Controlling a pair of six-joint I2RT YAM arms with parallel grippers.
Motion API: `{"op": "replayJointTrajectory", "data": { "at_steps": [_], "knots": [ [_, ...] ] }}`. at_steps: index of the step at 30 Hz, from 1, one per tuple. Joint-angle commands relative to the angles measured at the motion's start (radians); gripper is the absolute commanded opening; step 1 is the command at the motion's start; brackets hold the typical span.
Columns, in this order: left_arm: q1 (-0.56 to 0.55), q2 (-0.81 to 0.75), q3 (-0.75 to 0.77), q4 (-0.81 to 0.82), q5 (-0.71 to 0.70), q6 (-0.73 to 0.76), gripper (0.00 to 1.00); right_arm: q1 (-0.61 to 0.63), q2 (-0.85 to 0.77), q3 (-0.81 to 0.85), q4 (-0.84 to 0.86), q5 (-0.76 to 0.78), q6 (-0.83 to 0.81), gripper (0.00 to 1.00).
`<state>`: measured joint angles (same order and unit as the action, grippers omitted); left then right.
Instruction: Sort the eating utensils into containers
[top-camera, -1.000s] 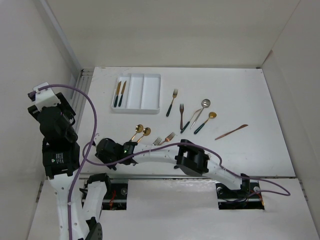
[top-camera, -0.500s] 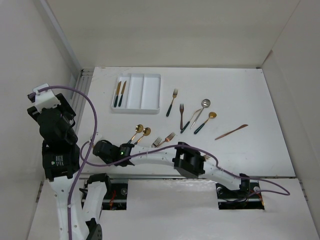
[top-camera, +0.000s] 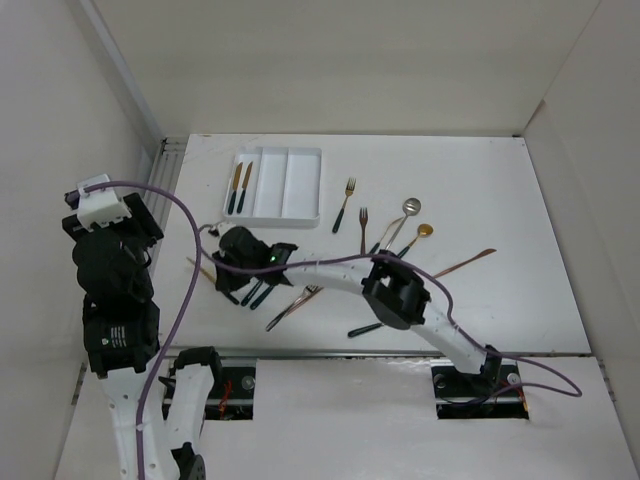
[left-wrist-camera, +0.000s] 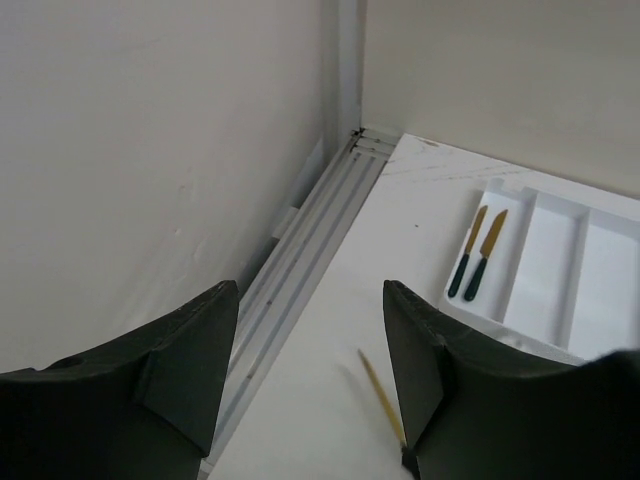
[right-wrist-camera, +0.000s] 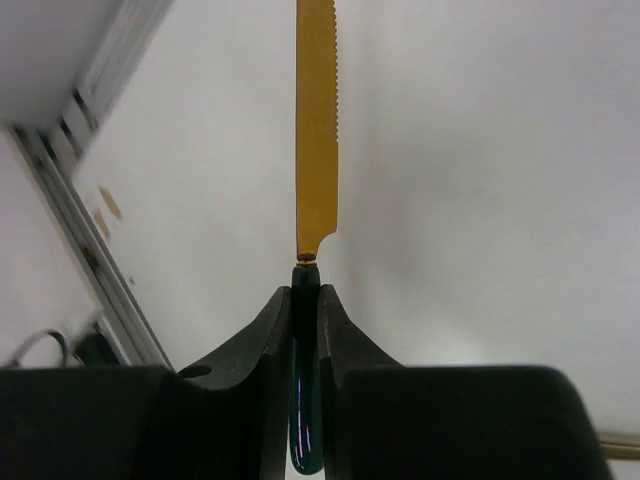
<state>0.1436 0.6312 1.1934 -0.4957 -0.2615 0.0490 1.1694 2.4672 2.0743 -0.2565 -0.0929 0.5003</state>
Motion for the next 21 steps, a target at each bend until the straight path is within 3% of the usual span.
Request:
{"op": "replayJointTrajectory", "data": {
  "at_steps": [1, 7, 12, 16, 21],
  "knots": [
    [-0.007, -0.008, -0.005, -0.012, 0.097, 0.018, 0.57, -0.072, -0.142, 0.070, 0.134, -0.079, 0.121, 0.00],
    [-0.007, 0.077, -0.044, 0.000, 0.330, 0.018, 0.60, -0.209, -0.162, 0.155, 0.190, -0.110, 0.233, 0.00],
    [-0.007, 0.282, -0.054, 0.037, 0.705, 0.084, 0.67, -0.319, -0.211, 0.067, 0.362, -0.119, 0.359, 0.00],
    [-0.019, 0.461, -0.044, 0.037, 0.905, 0.164, 0.67, -0.408, -0.139, 0.141, 0.393, -0.163, 0.420, 0.00],
    [-0.039, 0.641, 0.013, 0.153, 1.059, 0.111, 0.74, -0.439, -0.142, 0.116, 0.482, -0.199, 0.472, 0.00]
  ]
}}
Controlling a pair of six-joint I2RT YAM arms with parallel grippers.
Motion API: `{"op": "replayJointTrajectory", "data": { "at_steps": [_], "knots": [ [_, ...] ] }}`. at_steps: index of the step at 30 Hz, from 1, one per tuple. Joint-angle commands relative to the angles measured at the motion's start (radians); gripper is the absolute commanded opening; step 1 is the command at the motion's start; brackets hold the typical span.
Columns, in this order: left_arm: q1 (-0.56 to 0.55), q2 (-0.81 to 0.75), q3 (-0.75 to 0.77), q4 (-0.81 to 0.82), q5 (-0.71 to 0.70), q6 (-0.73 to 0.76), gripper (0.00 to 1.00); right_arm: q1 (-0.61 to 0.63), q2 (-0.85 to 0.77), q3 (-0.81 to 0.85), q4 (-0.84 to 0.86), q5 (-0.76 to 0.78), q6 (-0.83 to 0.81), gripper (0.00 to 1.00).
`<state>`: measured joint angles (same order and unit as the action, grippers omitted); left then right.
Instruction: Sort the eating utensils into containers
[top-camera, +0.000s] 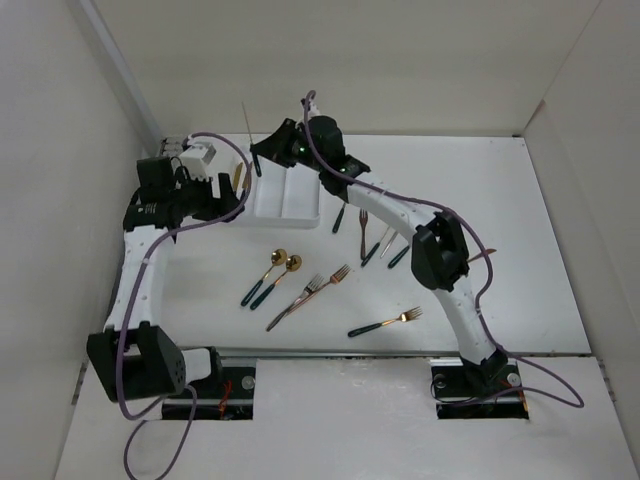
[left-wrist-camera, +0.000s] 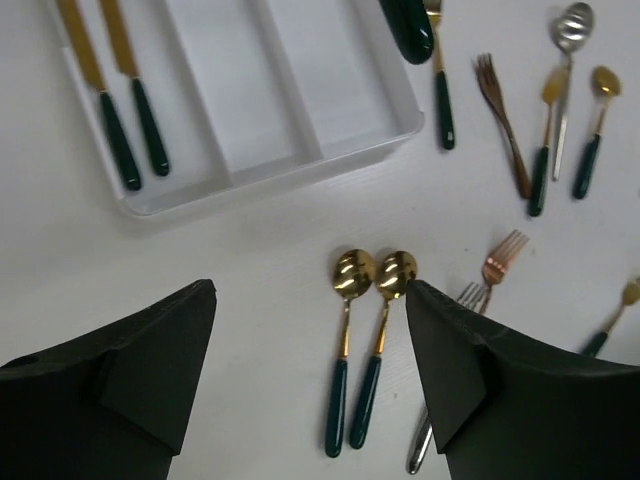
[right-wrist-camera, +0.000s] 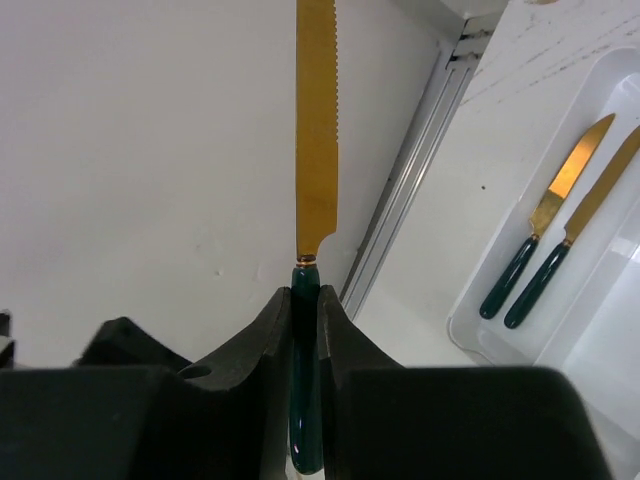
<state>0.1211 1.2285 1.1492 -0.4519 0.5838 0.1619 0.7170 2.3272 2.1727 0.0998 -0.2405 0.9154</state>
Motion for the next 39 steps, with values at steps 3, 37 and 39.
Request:
{"op": "replayJointTrajectory", "data": {
  "at_steps": [3, 37, 39],
  "knots": [
    [-0.017, 0.144, 0.128, 0.148, 0.281, -0.077, 0.76, 0.004, -0.028, -0.046, 0.150, -0.051, 0.057, 0.00],
    [-0.089, 0.457, 0.288, 0.145, 0.423, -0.157, 0.45, 0.013, -0.164, -0.298, 0.287, -0.010, 0.076, 0.00],
    [-0.089, 0.457, 0.279, 0.136, 0.422, -0.157, 0.35, 0.013, -0.164, -0.298, 0.287, -0.019, 0.085, 0.00]
  ]
}}
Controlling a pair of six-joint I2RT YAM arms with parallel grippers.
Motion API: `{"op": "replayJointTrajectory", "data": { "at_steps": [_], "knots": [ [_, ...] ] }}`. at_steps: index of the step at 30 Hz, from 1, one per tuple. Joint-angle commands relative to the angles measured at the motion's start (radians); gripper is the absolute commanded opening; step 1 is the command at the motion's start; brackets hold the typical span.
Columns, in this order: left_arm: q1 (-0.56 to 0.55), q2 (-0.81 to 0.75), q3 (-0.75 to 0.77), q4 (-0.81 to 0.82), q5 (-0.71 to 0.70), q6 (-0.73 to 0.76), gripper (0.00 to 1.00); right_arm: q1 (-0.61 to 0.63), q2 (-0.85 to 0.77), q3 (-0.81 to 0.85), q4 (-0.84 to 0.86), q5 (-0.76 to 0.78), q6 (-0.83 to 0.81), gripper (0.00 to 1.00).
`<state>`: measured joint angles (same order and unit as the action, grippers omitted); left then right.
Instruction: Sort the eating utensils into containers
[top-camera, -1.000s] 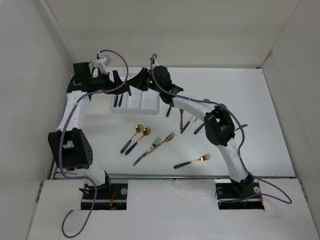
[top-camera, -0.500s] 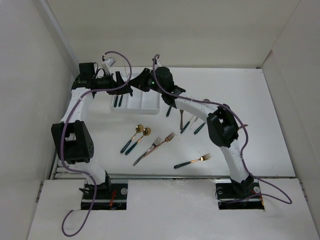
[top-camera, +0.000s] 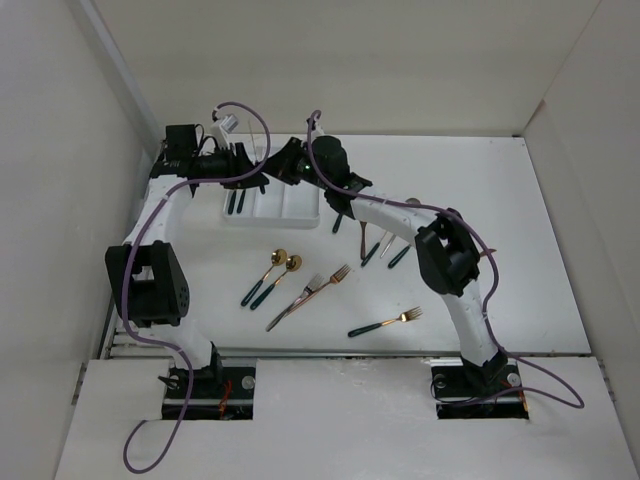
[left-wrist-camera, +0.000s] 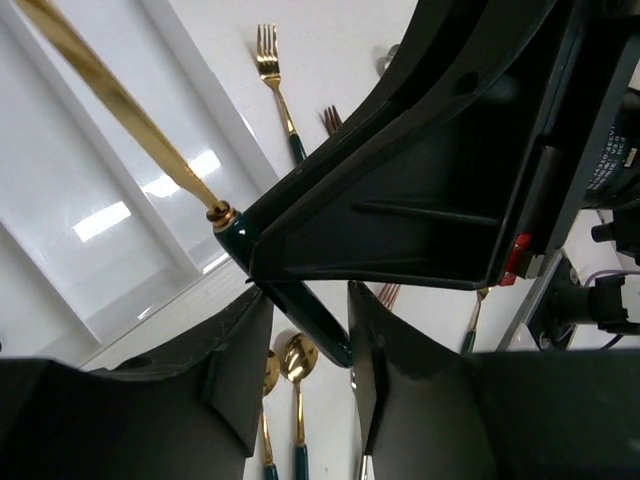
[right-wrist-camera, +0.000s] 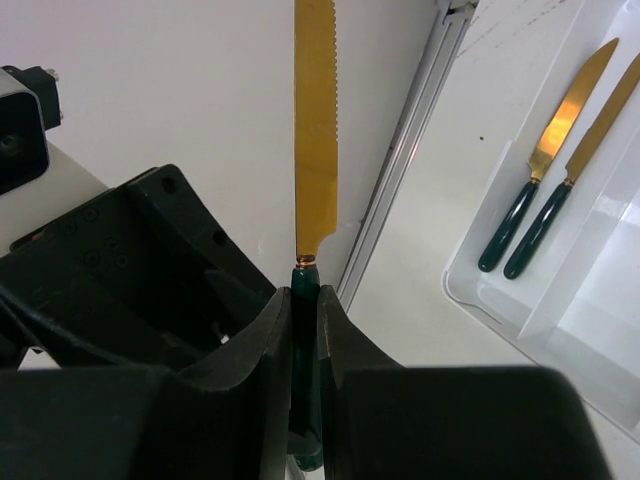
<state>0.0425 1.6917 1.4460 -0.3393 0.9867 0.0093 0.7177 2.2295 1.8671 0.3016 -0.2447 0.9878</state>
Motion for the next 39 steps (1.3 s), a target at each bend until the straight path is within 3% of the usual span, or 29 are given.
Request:
{"op": "replayJointTrajectory", "data": {
  "at_steps": [1, 6, 7, 13, 14, 15, 18, 22, 24, 28, 39],
  "knots": [
    [-0.010, 0.006, -0.018, 0.013, 0.029, 0.006, 0.31, 0.012, -0.067, 0.007, 0.085, -0.015, 0.012, 0.00],
    [-0.010, 0.037, -0.018, -0.026, 0.038, 0.018, 0.10, 0.012, -0.047, 0.007, 0.094, -0.024, 0.031, 0.00],
    [-0.010, 0.046, -0.018, -0.026, 0.038, 0.018, 0.01, 0.012, -0.047, 0.007, 0.094, -0.024, 0.031, 0.00],
    [-0.010, 0.068, 0.004, -0.015, -0.057, -0.026, 0.00, 0.012, -0.019, 0.007, 0.094, -0.064, 0.040, 0.02],
    [-0.010, 0.080, 0.014, -0.004, -0.094, -0.038, 0.00, -0.001, -0.019, 0.007, 0.094, -0.074, 0.040, 0.14],
    [-0.010, 0.103, 0.030, -0.004, -0.191, -0.058, 0.00, -0.010, -0.019, 0.007, 0.094, -0.085, 0.040, 0.40],
    [-0.010, 0.176, 0.129, -0.036, -0.356, -0.058, 0.00, -0.050, -0.063, -0.061, 0.094, -0.071, 0.040, 0.57],
    [-0.010, 0.252, 0.227, -0.047, -0.587, -0.040, 0.00, -0.083, -0.163, -0.183, 0.068, -0.029, -0.055, 0.59],
    [-0.001, 0.278, 0.263, -0.047, -0.638, -0.022, 0.00, -0.092, -0.200, -0.235, 0.042, -0.008, -0.099, 0.59],
    [-0.001, 0.347, 0.315, -0.061, -0.680, 0.009, 0.00, -0.101, -0.284, -0.304, 0.008, 0.022, -0.188, 0.59],
    [-0.044, 0.418, 0.306, -0.090, -0.715, 0.099, 0.01, -0.119, -0.306, -0.335, -0.030, 0.041, -0.227, 0.59]
  ]
}}
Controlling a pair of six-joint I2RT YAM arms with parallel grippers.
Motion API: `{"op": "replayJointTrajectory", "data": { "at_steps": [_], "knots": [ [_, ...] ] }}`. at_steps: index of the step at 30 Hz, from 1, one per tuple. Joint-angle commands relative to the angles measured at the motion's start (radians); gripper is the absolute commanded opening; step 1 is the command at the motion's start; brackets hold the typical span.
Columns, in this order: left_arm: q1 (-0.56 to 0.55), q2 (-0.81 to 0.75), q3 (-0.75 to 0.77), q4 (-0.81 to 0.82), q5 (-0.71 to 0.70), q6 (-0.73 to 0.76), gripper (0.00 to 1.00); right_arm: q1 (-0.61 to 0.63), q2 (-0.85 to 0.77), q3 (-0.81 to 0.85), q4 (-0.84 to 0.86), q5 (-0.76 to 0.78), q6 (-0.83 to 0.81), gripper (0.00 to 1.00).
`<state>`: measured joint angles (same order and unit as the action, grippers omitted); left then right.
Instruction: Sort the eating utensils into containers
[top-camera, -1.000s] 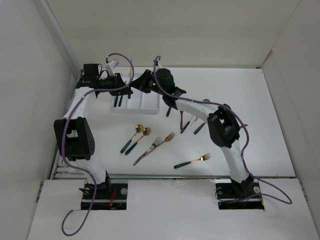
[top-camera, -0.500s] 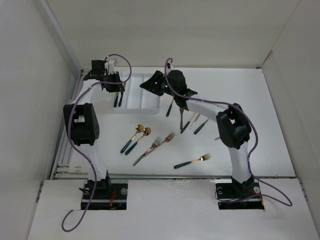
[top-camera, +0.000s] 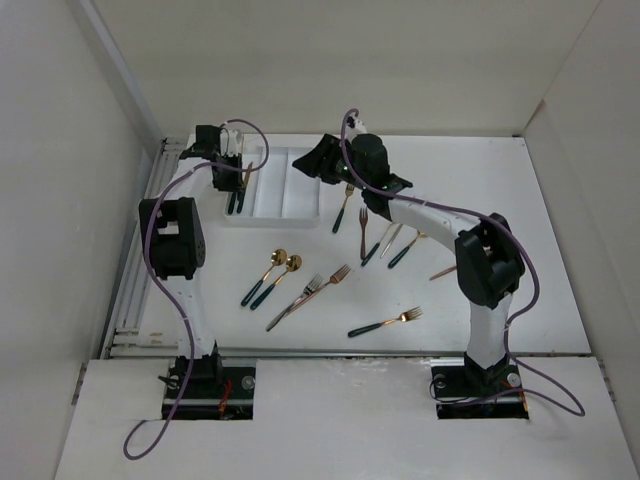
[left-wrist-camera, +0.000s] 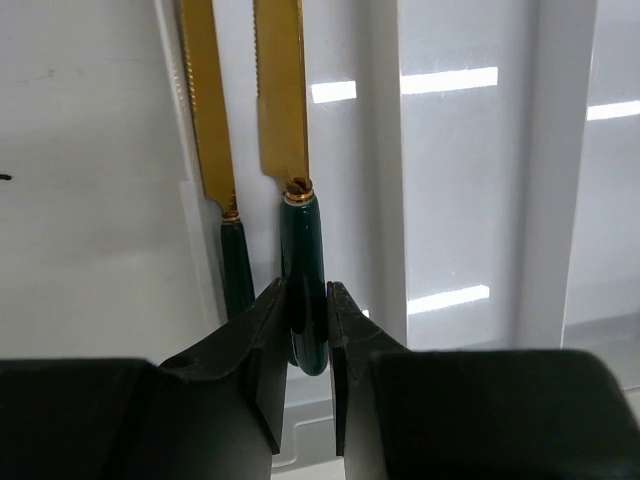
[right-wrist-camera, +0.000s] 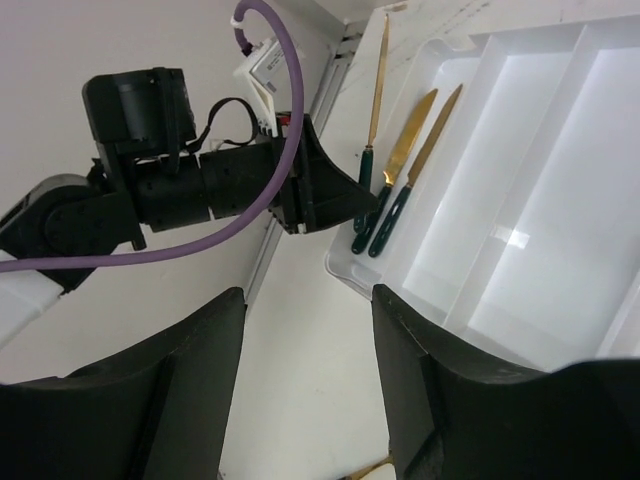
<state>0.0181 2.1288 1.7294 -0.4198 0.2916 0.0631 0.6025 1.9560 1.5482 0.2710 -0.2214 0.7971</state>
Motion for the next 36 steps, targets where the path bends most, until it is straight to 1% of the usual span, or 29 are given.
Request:
{"op": "replayJointTrajectory", "data": {
  "at_steps": [1, 2, 5, 7, 10, 11, 14, 17, 20, 21, 22, 24, 25, 26, 28, 29, 31, 32, 34, 36],
  "knots": [
    [-0.030, -0.020, 0.022, -0.010, -0.029, 0.055, 0.03, -0.004, -0.032, -0.016, 0.000, 0.017, -0.036, 0.59],
    [-0.030, -0.010, 0.022, -0.010, -0.029, 0.055, 0.04, -0.004, -0.032, -0.026, -0.009, 0.017, -0.036, 0.59],
    [-0.030, -0.010, 0.022, -0.010, -0.054, 0.032, 0.28, -0.004, -0.042, -0.027, -0.009, 0.017, -0.045, 0.59],
    [-0.030, -0.010, 0.022, 0.000, -0.054, 0.032, 0.38, -0.004, -0.051, -0.027, -0.019, 0.017, -0.055, 0.60],
    [-0.030, -0.049, 0.022, 0.023, -0.066, 0.010, 0.43, -0.004, -0.071, -0.036, -0.041, 0.027, -0.078, 0.62],
    [-0.030, -0.075, 0.012, 0.038, -0.078, 0.001, 0.47, -0.004, -0.081, -0.036, -0.041, 0.048, -0.093, 0.63],
    [-0.030, -0.131, 0.021, 0.038, -0.106, 0.010, 0.48, -0.004, -0.114, -0.057, -0.070, 0.082, -0.127, 0.63],
    [-0.030, -0.188, 0.021, 0.038, -0.138, 0.064, 0.48, -0.004, -0.152, -0.068, -0.114, 0.119, -0.171, 0.66],
    [-0.050, -0.292, -0.039, 0.018, -0.170, 0.208, 0.48, -0.013, -0.199, -0.103, -0.144, 0.175, -0.211, 0.71],
    [-0.050, -0.358, -0.066, 0.018, -0.170, 0.254, 0.48, -0.013, -0.213, -0.115, -0.144, 0.188, -0.223, 0.74],
    [-0.064, -0.395, -0.141, 0.018, -0.183, 0.356, 0.48, -0.013, -0.226, -0.126, -0.153, 0.217, -0.236, 0.76],
    [-0.092, -0.472, -0.236, -0.010, -0.183, 0.459, 0.50, -0.023, -0.258, -0.157, -0.168, 0.249, -0.257, 0.79],
    [-0.115, -0.551, -0.288, -0.023, -0.174, 0.506, 0.51, -0.023, -0.267, -0.166, -0.182, 0.261, -0.257, 0.80],
    [-0.127, -0.590, -0.400, -0.039, -0.155, 0.583, 0.51, -0.032, -0.276, -0.175, -0.182, 0.273, -0.257, 0.81],
    [-0.161, -0.682, -0.511, -0.103, -0.141, 0.650, 0.53, -0.041, -0.288, -0.189, -0.213, 0.274, -0.266, 0.81],
    [-0.203, -0.708, -0.612, -0.117, -0.141, 0.665, 0.53, -0.050, -0.298, -0.200, -0.213, 0.274, -0.266, 0.81],
    [-0.248, -0.745, -0.691, -0.137, -0.141, 0.656, 0.53, -0.050, -0.308, -0.214, -0.225, 0.263, -0.277, 0.81],
    [-0.289, -0.769, -0.730, -0.128, -0.141, 0.637, 0.53, -0.050, -0.309, -0.227, -0.225, 0.254, -0.277, 0.81],
    [-0.325, -0.779, -0.731, -0.085, -0.122, 0.543, 0.53, -0.050, -0.309, -0.243, -0.225, 0.243, -0.277, 0.81],
    [-0.372, -0.755, -0.647, -0.067, -0.082, 0.491, 0.53, -0.061, -0.309, -0.278, -0.234, 0.234, -0.254, 0.81]
  ]
}}
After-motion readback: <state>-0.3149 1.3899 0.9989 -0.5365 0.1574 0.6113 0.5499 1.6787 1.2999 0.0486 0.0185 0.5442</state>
